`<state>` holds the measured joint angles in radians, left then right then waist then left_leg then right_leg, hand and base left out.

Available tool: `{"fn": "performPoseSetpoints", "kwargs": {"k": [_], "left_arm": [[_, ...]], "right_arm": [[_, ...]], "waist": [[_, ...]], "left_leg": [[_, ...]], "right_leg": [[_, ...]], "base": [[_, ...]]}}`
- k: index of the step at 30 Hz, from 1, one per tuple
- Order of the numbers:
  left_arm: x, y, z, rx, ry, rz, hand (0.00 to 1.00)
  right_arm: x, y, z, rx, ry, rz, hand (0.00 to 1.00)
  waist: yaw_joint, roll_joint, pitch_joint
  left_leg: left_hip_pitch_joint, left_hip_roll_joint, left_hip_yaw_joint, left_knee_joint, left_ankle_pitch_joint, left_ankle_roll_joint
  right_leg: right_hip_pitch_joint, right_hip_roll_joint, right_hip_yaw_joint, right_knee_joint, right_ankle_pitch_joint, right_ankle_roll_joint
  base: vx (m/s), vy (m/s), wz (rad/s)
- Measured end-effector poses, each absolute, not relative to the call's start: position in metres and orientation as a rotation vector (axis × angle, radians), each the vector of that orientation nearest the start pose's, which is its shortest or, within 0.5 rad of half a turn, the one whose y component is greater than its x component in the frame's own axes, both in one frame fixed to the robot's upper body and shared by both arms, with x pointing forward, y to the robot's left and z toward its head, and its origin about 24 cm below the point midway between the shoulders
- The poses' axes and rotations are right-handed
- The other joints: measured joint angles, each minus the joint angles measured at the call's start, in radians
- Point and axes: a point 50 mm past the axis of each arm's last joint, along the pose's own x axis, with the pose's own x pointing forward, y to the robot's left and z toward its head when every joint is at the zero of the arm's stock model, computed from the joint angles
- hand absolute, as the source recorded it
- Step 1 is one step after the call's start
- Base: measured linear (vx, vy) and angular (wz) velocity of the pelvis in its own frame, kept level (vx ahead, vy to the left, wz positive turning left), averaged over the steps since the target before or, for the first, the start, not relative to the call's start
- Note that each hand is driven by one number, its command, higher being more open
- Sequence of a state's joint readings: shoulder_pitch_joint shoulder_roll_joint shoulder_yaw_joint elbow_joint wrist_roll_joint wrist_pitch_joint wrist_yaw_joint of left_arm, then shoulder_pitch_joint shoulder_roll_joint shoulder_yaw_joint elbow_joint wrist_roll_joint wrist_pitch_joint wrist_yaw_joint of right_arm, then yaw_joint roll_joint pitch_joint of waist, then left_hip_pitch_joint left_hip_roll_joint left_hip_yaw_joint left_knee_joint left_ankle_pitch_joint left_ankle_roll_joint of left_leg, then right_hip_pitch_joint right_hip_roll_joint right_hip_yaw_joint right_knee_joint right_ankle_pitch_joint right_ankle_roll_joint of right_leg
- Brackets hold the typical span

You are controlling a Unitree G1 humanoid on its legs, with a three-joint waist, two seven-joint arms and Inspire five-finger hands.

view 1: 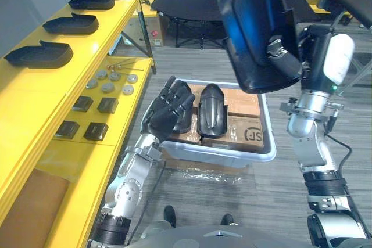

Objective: Walk over and take three plastic housings, then place them on the shelf

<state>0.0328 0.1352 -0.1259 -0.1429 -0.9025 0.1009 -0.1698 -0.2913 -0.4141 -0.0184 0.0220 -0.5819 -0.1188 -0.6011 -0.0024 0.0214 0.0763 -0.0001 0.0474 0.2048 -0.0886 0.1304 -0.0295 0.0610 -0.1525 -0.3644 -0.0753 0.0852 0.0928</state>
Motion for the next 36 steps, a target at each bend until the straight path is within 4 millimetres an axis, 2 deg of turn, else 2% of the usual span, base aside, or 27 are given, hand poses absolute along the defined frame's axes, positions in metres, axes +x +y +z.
{"fn": "performPoseSetpoints", "kwargs": {"k": [8, 15, 19, 23, 26, 27, 31, 36], "left_arm": [[0.247, 0.111, 0.064, -0.775, 0.028, -0.440, 1.00], [0.248, 0.110, 0.064, -0.803, 0.042, -0.414, 1.00], [0.248, 0.111, 0.063, -0.805, 0.059, -0.372, 1.00], [0.250, 0.114, 0.064, -0.859, 0.053, -0.297, 1.00], [0.255, 0.116, 0.071, -0.975, 0.004, -0.231, 1.00], [0.256, 0.117, 0.075, -1.019, -0.031, -0.203, 0.00], [0.258, 0.125, 0.079, -1.114, -0.108, -0.080, 0.00], [0.258, 0.127, 0.080, -1.143, -0.134, -0.022, 0.00]], "right_arm": [[0.291, -0.178, 0.143, -0.787, -0.638, -0.385, 0.00], [0.290, -0.137, 0.124, -0.745, -0.636, -0.187, 0.00], [0.287, -0.118, 0.117, -0.722, -0.628, -0.103, 0.00], [0.286, -0.109, 0.115, -0.688, -0.618, -0.070, 0.00], [0.286, -0.106, 0.111, -0.658, -0.591, -0.066, 0.00], [0.285, -0.105, 0.107, -0.651, -0.577, -0.064, 0.00], [0.278, -0.102, 0.092, -0.629, -0.511, -0.047, 0.00], [0.276, -0.097, 0.086, -0.610, -0.474, -0.051, 0.00]], "waist": [[-0.002, -0.002, -0.025], [0.000, -0.006, -0.031], [0.000, -0.019, -0.040], [-0.001, -0.027, -0.045], [0.001, -0.028, -0.046], [-0.001, -0.028, -0.046], [-0.002, -0.036, -0.058], [-0.002, -0.043, -0.063]], "left_leg": [[0.012, -0.001, 0.012, 0.000, -0.001, -0.002], [0.012, -0.002, 0.010, -0.001, 0.000, -0.002], [0.010, -0.001, 0.008, -0.001, 0.000, -0.002], [0.010, -0.002, 0.007, -0.001, 0.000, -0.002], [0.008, -0.002, 0.007, -0.001, 0.000, -0.002], [0.008, -0.002, 0.007, -0.001, 0.000, -0.003], [0.007, -0.001, 0.008, -0.001, -0.002, -0.005], [0.007, -0.001, 0.008, -0.001, -0.002, -0.006]], "right_leg": [[0.010, 0.000, 0.012, -0.001, 0.002, -0.001], [0.007, 0.000, 0.010, -0.001, 0.002, -0.001], [0.006, -0.001, 0.008, -0.001, -0.001, -0.004], [0.005, -0.001, 0.007, -0.001, -0.001, -0.005], [0.004, -0.001, 0.006, -0.002, -0.002, -0.007], [0.004, -0.001, 0.006, -0.002, -0.003, -0.007], [0.002, 0.000, 0.006, -0.002, -0.003, -0.008], [0.001, 0.000, 0.006, -0.002, -0.003, -0.008]], "base": [[0.01, 0.003, -0.04], [0.00, 0.000, 0.00], [0.00, 0.000, 0.00], [0.00, 0.000, 0.00], [0.00, 0.000, 0.00], [0.00, 0.000, 0.00], [0.00, 0.000, 0.00], [0.00, 0.000, 0.00]]}}
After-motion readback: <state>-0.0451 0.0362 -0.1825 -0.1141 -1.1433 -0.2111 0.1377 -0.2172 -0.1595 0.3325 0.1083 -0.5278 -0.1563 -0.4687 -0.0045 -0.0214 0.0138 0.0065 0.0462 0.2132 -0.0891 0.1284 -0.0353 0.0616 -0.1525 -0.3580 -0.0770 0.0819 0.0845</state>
